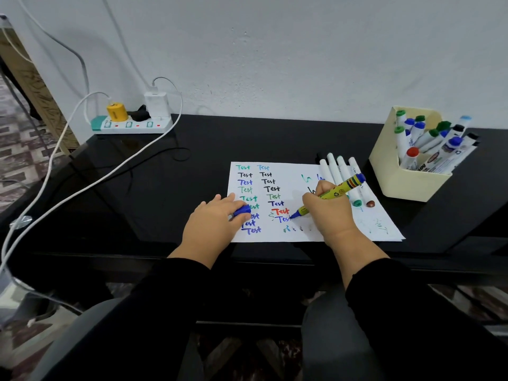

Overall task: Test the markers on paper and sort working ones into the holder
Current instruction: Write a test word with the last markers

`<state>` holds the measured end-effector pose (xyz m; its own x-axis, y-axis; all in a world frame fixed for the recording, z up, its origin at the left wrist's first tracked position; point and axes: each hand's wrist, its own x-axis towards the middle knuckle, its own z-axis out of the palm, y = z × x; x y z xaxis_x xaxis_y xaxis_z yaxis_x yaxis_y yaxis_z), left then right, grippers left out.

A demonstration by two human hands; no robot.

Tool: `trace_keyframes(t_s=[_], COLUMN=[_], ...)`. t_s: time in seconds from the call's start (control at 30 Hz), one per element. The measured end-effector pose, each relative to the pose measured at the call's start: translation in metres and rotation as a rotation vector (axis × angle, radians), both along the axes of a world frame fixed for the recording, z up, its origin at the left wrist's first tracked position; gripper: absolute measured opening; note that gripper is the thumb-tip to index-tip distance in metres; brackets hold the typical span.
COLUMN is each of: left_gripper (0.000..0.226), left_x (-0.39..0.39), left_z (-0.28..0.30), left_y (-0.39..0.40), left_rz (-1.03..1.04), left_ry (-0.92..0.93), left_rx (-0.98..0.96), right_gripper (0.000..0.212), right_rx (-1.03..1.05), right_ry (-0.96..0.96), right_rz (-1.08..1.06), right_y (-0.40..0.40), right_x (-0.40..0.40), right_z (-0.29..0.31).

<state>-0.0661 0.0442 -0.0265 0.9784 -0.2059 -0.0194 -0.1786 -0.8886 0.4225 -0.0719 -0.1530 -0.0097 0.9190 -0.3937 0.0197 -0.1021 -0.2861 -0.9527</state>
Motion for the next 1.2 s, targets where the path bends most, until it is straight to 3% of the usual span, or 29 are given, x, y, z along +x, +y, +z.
trace_keyframes(t_s=[0.2, 0.37, 0.83, 1.0, 1.2], left_gripper=[0.038, 0.040, 0.040, 0.030, 0.018], left_x=[-0.010, -0.016, -0.019, -0.015, -0.017], left_z=[0.003, 0.022, 0.033, 0.034, 0.035], left_y=[-0.005, -0.014, -0.019, -0.018, -0.021], left_rz=[-0.019, 0.021, -0.052, 0.007, 0.007], left_ry=[-0.204, -0.018, 0.090, 0.118, 0.109], left_rx=[-0.063, -0.342, -0.476, -0.679, -0.713], right_gripper=[0.039, 0.043, 0.044, 0.043, 0.044], right_rx=[0.247, 0.407, 0.402, 0.478, 0.520], right_ry=[-0.067, -0.110, -0.090, -0.123, -0.077], right_rz=[-0.020, 0.115, 0.220, 0.304, 0.178], right_y=[-0.001, 0.013, 0.026, 0.028, 0.032], right_x=[0.003, 0.001, -0.003, -0.007, -0.002], right_z=[0.007, 0.010, 0.012, 0.017, 0.017])
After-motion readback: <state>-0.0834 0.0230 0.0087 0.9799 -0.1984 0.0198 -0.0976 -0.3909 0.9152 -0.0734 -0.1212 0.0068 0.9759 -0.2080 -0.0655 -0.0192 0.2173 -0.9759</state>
